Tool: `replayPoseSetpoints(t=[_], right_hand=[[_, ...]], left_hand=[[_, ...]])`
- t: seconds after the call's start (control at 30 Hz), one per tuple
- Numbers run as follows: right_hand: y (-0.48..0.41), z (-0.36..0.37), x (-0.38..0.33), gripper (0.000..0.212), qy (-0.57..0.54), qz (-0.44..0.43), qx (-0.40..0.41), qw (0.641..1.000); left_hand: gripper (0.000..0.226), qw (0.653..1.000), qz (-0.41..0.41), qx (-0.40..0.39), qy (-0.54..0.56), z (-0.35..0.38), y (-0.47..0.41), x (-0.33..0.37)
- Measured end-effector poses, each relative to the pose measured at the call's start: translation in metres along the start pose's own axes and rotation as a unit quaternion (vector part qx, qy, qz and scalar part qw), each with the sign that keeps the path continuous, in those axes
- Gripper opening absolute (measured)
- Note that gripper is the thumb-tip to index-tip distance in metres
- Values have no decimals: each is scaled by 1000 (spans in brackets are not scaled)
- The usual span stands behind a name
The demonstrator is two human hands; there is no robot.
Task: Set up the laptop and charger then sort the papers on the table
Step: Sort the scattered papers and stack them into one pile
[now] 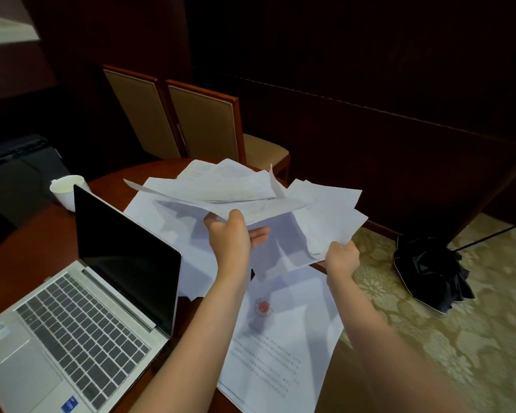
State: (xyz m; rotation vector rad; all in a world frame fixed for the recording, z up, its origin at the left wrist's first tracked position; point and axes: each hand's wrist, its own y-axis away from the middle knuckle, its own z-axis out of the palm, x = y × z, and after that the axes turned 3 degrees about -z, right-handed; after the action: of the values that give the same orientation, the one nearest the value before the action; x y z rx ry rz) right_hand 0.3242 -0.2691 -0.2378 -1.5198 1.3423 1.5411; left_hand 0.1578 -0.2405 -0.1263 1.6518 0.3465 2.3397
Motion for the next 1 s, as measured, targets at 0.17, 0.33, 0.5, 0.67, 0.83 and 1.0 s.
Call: replayPoseSetpoints(t=[0.17, 0.33, 0.5, 0.67, 0.83, 1.0], right_hand=[[-1, -13, 9, 43, -26, 11, 28, 999], [0, -30, 25, 44, -56, 55, 51, 996], [4, -50, 43, 40, -59, 98, 78, 990], [0, -67, 63, 44, -143, 155, 35, 977], [6, -85, 66, 32, -145, 157, 2, 977], [0, -99, 66, 20, -78, 164, -56, 982]], left_hand=[[38, 999, -22, -31, -4, 7, 16, 0], [41, 996, -47, -78, -18, 13, 42, -9], [44, 995, -36, -81, -54, 12, 52, -19], [32, 997, 2, -70, 13, 11, 46, -16], [10, 999, -17, -43, 30, 5, 25, -13], [19, 991, -97, -46, -78, -8, 1, -30]])
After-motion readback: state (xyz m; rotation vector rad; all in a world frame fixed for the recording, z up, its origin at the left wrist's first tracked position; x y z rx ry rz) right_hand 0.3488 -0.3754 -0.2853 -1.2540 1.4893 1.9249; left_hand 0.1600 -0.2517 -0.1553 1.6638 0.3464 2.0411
